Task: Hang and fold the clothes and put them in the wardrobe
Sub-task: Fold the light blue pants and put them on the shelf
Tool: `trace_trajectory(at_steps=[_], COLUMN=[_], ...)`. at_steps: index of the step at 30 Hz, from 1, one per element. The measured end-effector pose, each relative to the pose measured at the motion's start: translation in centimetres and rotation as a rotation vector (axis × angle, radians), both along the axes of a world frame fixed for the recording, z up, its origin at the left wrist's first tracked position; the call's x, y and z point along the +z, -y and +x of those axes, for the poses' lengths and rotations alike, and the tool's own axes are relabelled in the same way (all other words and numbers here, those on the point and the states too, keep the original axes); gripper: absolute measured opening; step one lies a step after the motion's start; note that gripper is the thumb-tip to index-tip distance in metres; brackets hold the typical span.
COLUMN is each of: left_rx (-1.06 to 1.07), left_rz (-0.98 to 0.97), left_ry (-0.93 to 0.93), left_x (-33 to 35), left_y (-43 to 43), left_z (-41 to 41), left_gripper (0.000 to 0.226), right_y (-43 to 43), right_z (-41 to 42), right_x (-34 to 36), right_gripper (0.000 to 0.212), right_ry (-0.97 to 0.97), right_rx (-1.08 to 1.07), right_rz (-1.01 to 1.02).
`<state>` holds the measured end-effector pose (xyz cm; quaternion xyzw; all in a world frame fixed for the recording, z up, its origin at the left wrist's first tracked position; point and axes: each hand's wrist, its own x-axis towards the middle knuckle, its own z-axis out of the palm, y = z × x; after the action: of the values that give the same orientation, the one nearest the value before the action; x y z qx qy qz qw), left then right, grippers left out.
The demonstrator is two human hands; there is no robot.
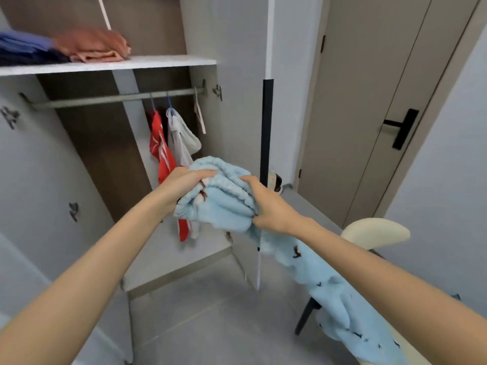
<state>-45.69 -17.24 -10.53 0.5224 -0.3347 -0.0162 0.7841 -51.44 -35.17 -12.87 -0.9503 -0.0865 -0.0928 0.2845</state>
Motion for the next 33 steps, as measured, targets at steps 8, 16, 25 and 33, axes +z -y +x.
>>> trace_trajectory(at_steps=[8,16,25,33], left_rx=[0.368,0.359,0.336,0.286], left_rz=[0.916,1.616,1.564,1.413], left_ry=[-0.082,0.314,0.241,0.255], left_x=[5.4,3.9,6.0,7.3], left_y=[-15.6,-21.5,-23.5,-23.9], left_z=[4.6,3.2,5.0,6.7], left_gripper=[0.015,0.088,0.036,0.026], right_y=[-8.2,-12.3,-12.3,-10.4], right_z=[4.0,7.2,9.6,11.2], right_x=[4.8,8.4,7.9,4.8], right_gripper=[0.032,0.024,0.025,0.021], right_ry=[0.171,0.199,0.040,-0.240], right_rx=[-0.005,-0.173,0.003,0.013], right_rz=[-0.423,-0.240,-0.234,-0.513])
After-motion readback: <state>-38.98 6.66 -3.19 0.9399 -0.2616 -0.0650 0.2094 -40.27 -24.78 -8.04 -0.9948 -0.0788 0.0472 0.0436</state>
